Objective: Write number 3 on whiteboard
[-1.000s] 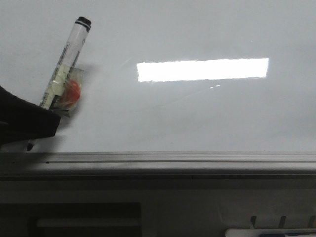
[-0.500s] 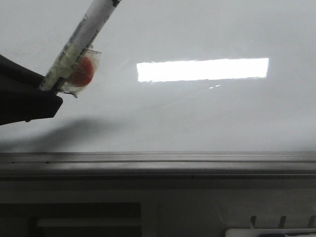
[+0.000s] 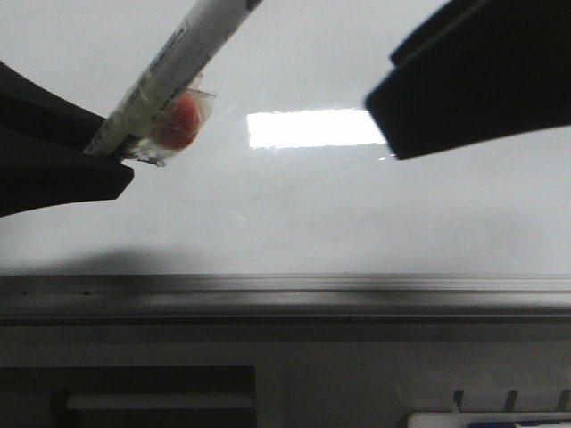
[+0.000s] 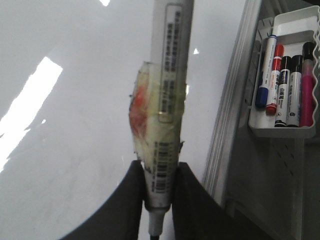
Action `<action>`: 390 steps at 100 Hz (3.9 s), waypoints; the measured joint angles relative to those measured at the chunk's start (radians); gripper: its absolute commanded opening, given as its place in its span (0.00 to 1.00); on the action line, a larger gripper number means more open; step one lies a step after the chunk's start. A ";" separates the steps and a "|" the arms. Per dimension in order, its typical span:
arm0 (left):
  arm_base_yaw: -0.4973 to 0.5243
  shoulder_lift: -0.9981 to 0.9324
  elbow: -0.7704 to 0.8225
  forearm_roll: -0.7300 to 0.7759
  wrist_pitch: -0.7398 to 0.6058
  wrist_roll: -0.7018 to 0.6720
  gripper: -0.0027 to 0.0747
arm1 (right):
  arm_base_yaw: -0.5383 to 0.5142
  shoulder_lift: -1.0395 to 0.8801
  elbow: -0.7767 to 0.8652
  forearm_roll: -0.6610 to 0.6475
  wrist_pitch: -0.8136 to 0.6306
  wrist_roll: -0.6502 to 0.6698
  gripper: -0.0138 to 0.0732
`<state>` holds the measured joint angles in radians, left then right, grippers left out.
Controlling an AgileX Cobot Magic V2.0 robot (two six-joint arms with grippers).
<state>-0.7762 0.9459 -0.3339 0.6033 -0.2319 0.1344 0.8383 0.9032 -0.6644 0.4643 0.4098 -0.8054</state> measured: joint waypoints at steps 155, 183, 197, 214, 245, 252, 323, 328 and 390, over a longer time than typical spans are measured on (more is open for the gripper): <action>0.000 -0.152 0.006 -0.123 0.087 0.001 0.49 | 0.104 0.272 -0.184 0.043 -0.134 0.008 0.09; 0.000 -0.222 0.006 -0.287 0.145 0.001 0.49 | 0.014 0.272 -0.229 0.060 -0.097 0.016 0.09; 0.000 -0.223 0.006 -0.356 0.147 0.001 0.47 | -0.052 0.272 -0.268 0.060 -0.057 0.018 0.09; 0.077 -0.223 0.006 -0.474 0.145 0.001 0.39 | -0.110 0.272 -0.300 0.060 -0.018 0.018 0.09; 0.255 -0.223 0.006 -0.542 0.087 0.001 0.17 | -0.143 0.340 -0.391 0.060 0.031 0.018 0.09; 0.262 -0.223 0.006 -0.542 0.085 0.001 0.11 | -0.145 0.368 -0.411 0.060 0.037 0.019 0.09; 0.265 -0.223 0.006 -0.544 0.083 0.001 0.01 | -0.264 0.365 -0.424 0.072 0.189 0.053 0.09; 0.265 -0.223 0.006 -0.544 0.083 0.001 0.01 | -0.256 0.369 -0.412 0.072 0.197 0.053 0.09; 0.265 -0.223 0.006 -0.544 0.083 0.001 0.01 | -0.219 0.399 -0.391 0.061 0.260 0.069 0.09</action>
<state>-0.5115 0.7227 -0.3278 0.0593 -0.1487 0.1358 0.6196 1.3022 -1.0549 0.5254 0.6697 -0.7359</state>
